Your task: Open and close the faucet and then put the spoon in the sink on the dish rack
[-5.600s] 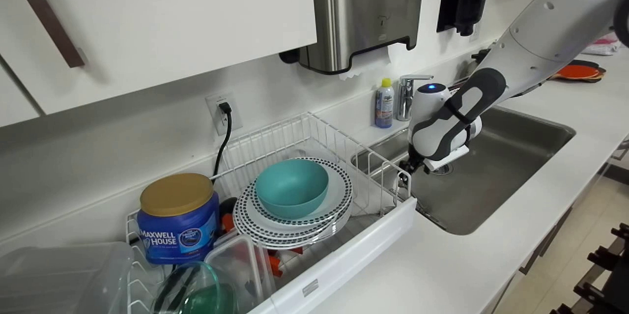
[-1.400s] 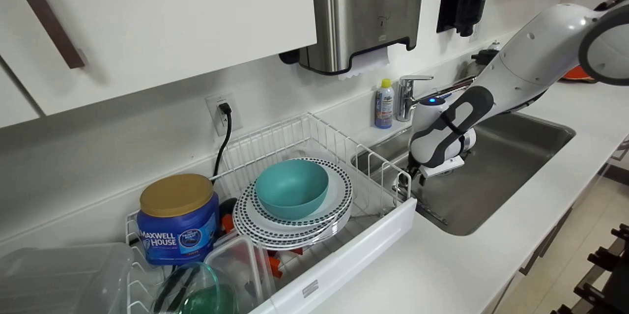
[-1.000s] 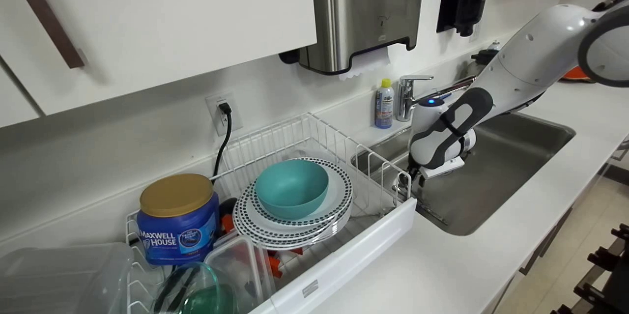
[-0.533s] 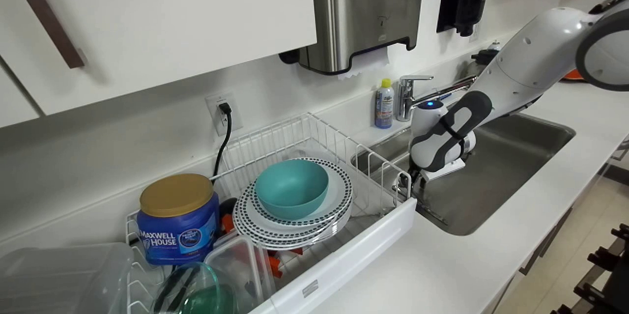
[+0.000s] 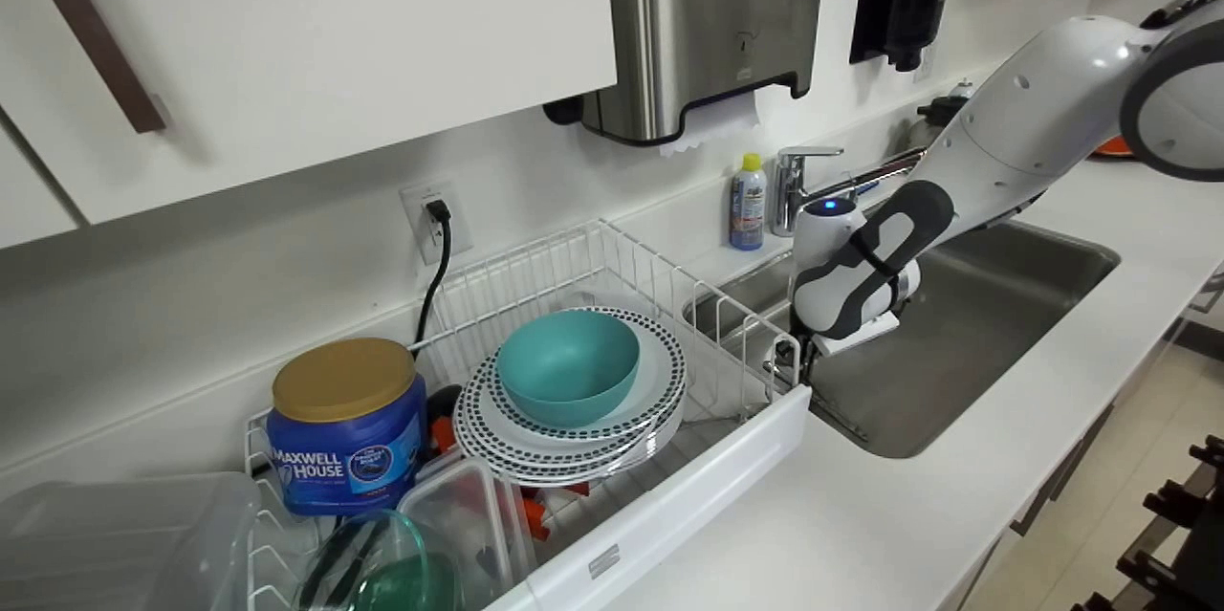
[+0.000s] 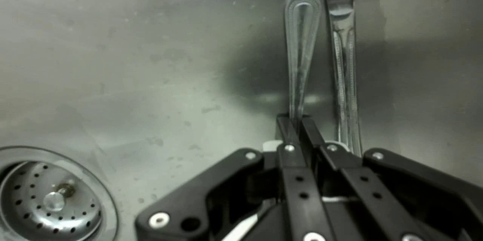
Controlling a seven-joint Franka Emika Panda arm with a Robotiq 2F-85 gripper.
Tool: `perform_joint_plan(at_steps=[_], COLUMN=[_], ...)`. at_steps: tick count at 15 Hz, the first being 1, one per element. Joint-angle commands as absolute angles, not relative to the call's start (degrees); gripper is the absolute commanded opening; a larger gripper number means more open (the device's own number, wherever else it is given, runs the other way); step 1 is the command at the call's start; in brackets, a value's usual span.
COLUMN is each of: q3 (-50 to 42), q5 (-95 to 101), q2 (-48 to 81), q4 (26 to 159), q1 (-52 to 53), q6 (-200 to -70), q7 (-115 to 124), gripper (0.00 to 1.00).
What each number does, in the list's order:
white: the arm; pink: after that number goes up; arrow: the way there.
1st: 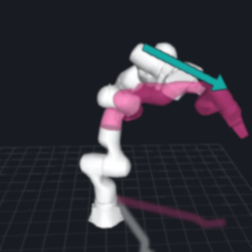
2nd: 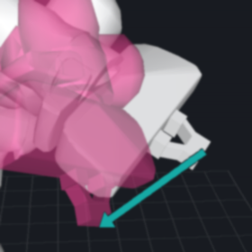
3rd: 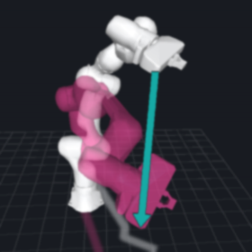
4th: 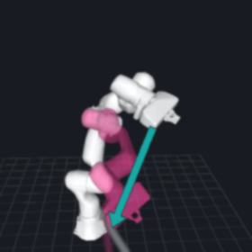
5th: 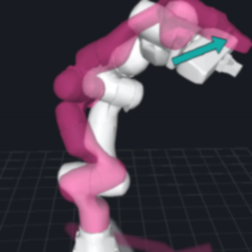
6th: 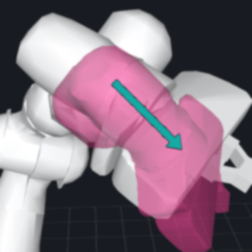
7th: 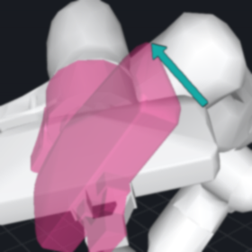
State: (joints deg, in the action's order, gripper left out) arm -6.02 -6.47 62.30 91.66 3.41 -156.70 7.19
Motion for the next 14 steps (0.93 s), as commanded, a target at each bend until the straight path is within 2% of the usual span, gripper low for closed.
perform_joint_plan(at_steps=[1, 14], q3=[-6.7, -5.8], q5=[-4.8, 4.2], q2=[58.5, 31.2], q4=[96.5, 129.6], q1=[4.0, 1.4], q6=[-158.1, -179.5], q7=[8.5, -3.8], gripper=[0.02, 0.02])
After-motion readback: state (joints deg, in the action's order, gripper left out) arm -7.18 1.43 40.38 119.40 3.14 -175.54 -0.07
